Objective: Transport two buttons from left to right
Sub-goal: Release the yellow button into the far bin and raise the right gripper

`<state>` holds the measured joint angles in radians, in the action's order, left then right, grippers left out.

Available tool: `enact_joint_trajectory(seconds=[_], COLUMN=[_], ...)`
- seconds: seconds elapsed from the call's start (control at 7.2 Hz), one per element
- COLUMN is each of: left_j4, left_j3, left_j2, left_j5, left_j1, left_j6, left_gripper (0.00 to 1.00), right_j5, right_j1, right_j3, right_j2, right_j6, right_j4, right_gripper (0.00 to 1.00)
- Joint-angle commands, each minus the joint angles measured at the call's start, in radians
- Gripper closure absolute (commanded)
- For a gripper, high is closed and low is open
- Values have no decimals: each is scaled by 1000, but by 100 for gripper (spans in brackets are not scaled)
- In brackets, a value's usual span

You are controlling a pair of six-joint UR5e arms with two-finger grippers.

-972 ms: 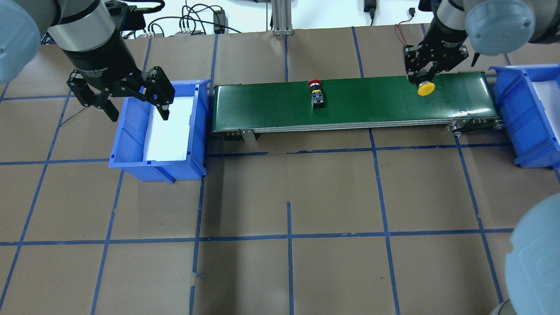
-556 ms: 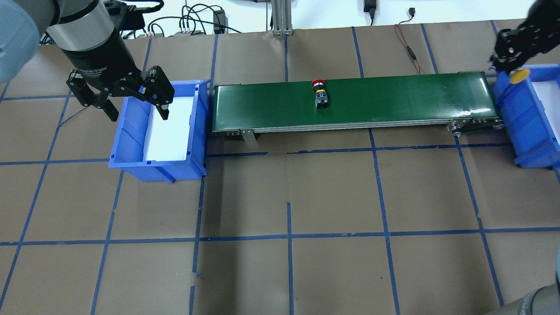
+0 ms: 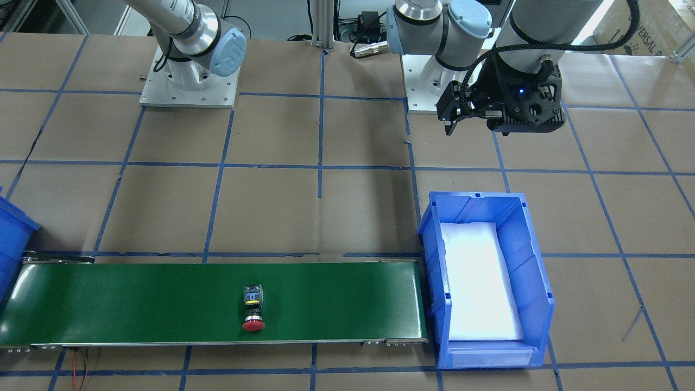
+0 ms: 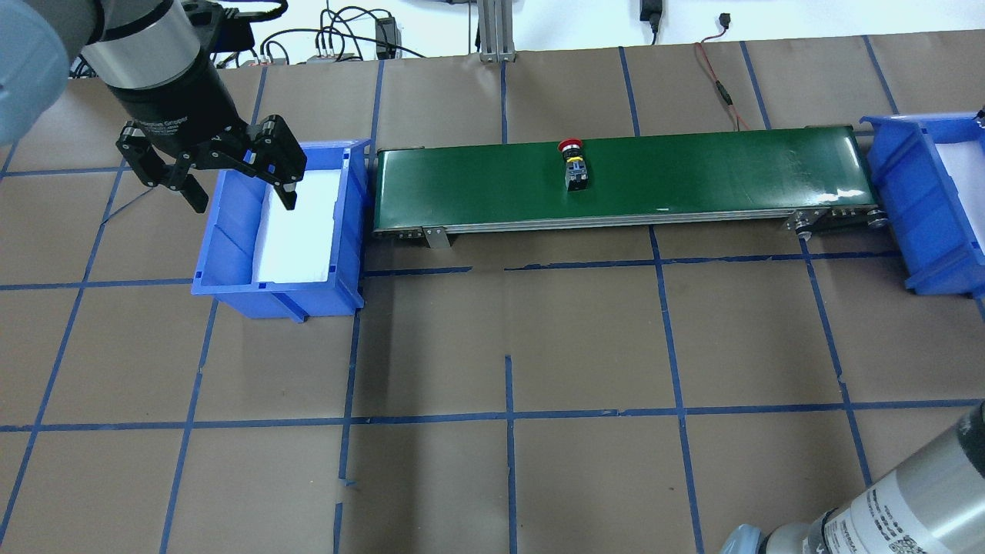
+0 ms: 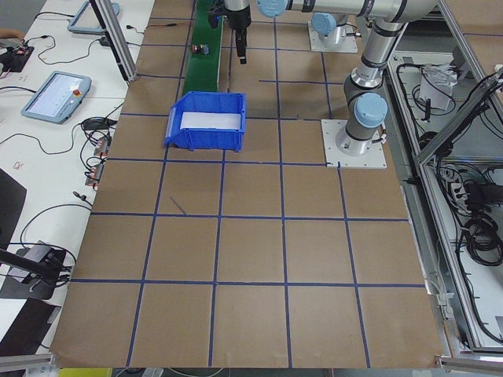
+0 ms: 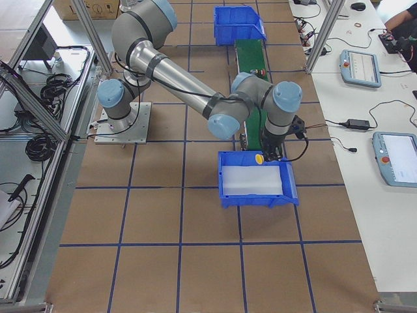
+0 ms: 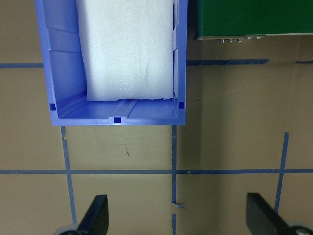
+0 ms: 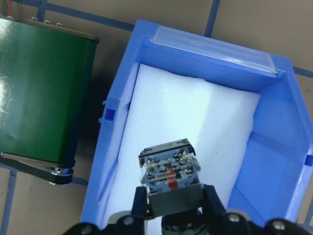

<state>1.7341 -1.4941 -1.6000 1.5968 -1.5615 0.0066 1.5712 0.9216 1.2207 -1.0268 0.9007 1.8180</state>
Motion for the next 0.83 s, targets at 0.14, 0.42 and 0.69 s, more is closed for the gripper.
enact_joint_trajectory(seconds=[0.14, 0.42, 0.69], left_j4=[1, -1, -1], left_j3=[0, 0, 0], left_j2=[0, 0, 0], left_j5=[3, -1, 0], left_j1=[0, -2, 0], left_j6=[-2, -2, -2], left_gripper=[0, 0, 0], right_j5=[-7, -5, 6], right_j1=[-13, -13, -30], right_j3=[28, 80, 120], right_j2=[80, 82, 83], right_j6=[10, 9, 3], right_j4=[56, 110, 142], right_gripper=[96, 93, 79])
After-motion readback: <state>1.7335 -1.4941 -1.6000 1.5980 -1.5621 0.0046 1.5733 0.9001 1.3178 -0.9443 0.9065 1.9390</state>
